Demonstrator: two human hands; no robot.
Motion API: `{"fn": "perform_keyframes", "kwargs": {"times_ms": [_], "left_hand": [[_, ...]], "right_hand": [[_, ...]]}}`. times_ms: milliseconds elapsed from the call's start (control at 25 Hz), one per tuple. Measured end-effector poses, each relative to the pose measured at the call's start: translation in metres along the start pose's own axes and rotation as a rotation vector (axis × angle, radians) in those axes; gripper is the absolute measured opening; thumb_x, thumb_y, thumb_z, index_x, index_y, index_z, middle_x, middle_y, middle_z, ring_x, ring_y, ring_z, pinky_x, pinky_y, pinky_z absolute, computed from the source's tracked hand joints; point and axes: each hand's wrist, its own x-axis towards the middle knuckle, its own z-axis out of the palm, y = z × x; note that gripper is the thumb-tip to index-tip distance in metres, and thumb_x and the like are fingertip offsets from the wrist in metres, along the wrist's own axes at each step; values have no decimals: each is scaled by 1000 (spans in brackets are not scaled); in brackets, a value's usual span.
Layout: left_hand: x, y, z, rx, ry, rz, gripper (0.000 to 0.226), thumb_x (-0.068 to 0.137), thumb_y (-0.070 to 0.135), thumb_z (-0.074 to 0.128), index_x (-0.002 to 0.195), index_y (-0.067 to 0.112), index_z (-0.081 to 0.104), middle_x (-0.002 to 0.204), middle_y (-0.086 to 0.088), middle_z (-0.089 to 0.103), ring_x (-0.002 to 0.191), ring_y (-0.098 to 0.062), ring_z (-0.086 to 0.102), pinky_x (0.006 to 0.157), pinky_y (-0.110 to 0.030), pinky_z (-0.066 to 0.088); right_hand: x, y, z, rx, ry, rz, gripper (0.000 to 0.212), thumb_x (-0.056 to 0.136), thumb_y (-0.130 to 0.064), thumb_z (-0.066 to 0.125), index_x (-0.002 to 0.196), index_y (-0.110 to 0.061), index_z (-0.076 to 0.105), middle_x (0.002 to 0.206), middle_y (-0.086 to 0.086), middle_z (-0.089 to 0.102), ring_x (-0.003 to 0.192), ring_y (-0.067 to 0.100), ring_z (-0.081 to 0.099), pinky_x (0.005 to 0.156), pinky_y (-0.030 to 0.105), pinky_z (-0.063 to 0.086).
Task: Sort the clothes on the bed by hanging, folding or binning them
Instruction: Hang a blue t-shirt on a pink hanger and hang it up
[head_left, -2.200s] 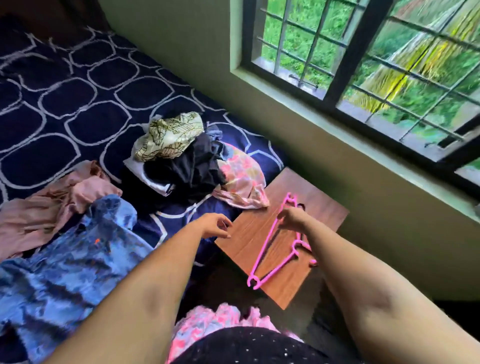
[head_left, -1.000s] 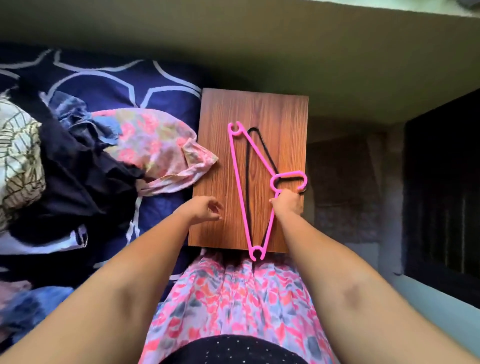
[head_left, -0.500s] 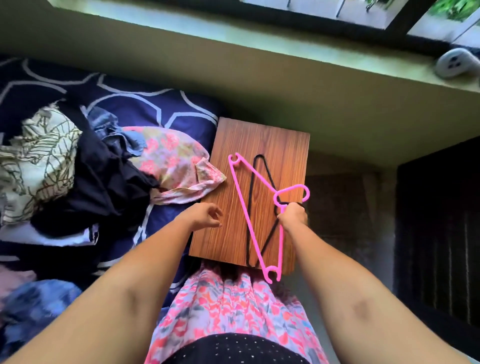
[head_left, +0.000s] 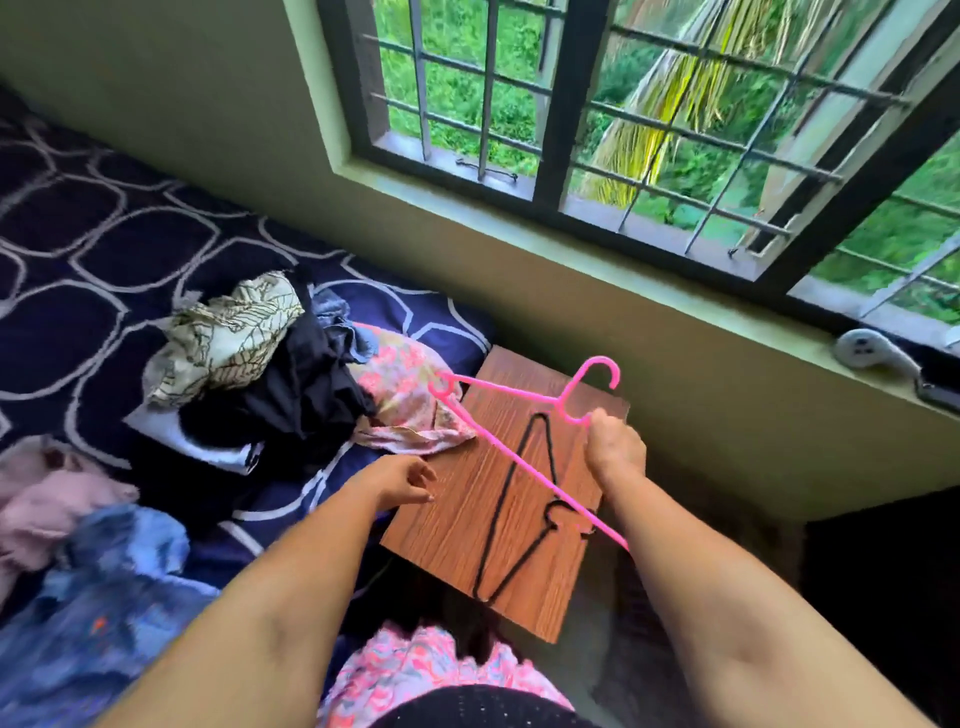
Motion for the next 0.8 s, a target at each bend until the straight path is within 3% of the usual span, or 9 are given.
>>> {"fn": "perform_keyframes", "kwargs": {"times_ms": [200,360,520,680,800], "left_hand": [[-58,0,12,-24,97,-56,33,80,33,74,111,25,67,98,5,69,94,-8,63,86,-22,46],[-113,-23,26,-135,266,-147,28,78,30,75,105,30,67,85,15,65,85,-3,60,73,-7,41],[-179,-51,42,-239,428,-238,24,78,24,77,101,25,69,82,11,64,79,-2,58,71,-6,40],[-239,-81,61,-367,591,-343,19,78,23,78,93,27,68,74,21,59,62,13,55,64,-7,41],[-284,-111,79,-381,644,-428,22,77,24,79,95,28,67,74,21,58,72,4,58,73,-16,45]], "right_hand": [[-12,-19,-34,-61,115,-213,33,95,-11,36,116,-17,61,118,10,64,112,30,59,85,34,47],[-31,-56,-32,-70,141,-363,28,95,-14,39,109,-15,64,115,10,66,109,30,61,82,31,47],[-67,-107,-26,-66,126,-512,29,96,-14,40,113,-13,64,113,13,66,107,31,63,85,35,49],[-102,-154,-12,29,103,-604,34,97,-21,37,120,-13,60,122,15,63,112,30,60,89,34,46],[-133,-192,1,-40,82,-704,34,97,-25,39,119,-11,61,121,13,62,112,29,57,86,30,44]]}}
